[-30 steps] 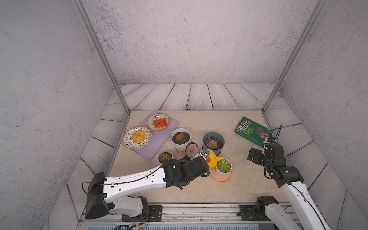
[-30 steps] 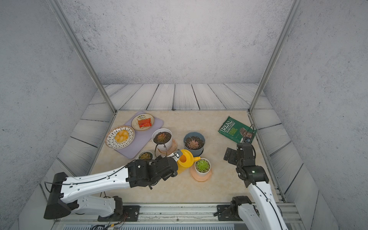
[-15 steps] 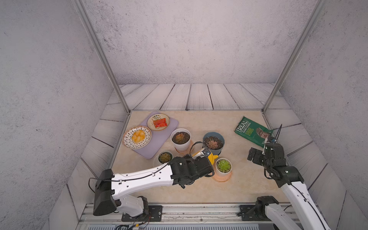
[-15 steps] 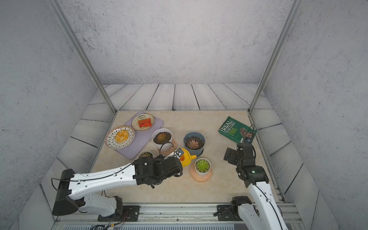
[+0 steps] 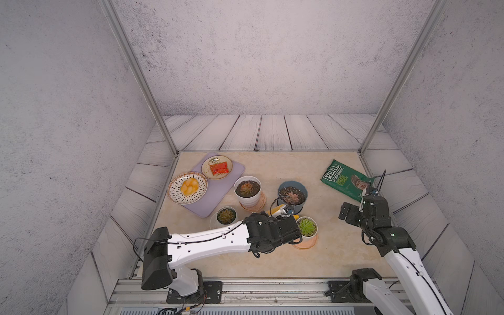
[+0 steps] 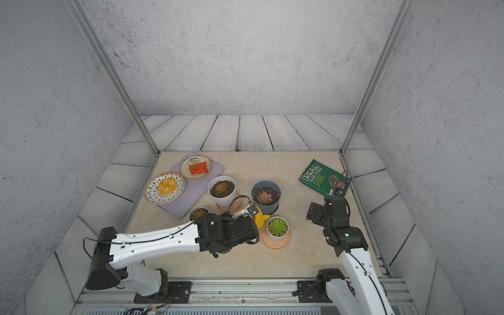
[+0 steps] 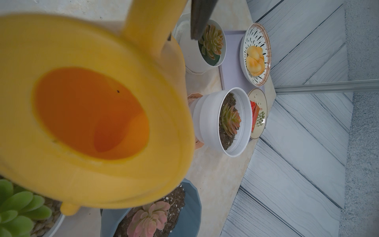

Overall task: Water the succulent around the soil edge
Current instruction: Water the soil of the potted plant with water.

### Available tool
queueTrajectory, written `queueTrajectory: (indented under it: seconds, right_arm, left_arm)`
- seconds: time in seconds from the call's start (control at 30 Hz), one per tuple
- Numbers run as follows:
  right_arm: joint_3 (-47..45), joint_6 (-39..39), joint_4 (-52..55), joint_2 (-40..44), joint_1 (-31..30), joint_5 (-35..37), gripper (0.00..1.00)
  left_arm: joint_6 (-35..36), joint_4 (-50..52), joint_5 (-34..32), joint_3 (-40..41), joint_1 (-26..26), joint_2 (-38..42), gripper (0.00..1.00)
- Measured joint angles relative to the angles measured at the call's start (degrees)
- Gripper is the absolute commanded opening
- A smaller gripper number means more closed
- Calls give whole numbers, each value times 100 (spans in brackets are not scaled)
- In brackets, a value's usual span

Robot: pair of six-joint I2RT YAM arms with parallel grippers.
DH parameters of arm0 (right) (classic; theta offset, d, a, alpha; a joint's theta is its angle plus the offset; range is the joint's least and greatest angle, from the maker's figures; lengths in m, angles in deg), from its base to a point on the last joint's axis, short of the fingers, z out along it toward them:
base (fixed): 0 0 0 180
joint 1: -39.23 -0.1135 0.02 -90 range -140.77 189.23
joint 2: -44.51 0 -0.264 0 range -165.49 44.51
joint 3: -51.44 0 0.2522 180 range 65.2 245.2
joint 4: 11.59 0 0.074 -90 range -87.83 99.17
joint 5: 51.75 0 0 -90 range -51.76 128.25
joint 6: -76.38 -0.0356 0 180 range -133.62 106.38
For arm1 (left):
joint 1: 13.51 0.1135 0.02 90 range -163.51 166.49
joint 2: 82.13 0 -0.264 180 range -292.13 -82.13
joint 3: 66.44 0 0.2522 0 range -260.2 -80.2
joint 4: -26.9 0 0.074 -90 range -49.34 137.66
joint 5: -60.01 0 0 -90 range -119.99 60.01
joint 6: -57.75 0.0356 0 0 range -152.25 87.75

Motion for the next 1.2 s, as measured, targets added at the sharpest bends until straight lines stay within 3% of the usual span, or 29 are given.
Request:
queueTrajectory:
  seconds: [1.2]
  right_arm:
    - [0,-2,0,4,0,4,99]
  left_arm:
    - [-81,669,-186,-422,-323,-455,0]
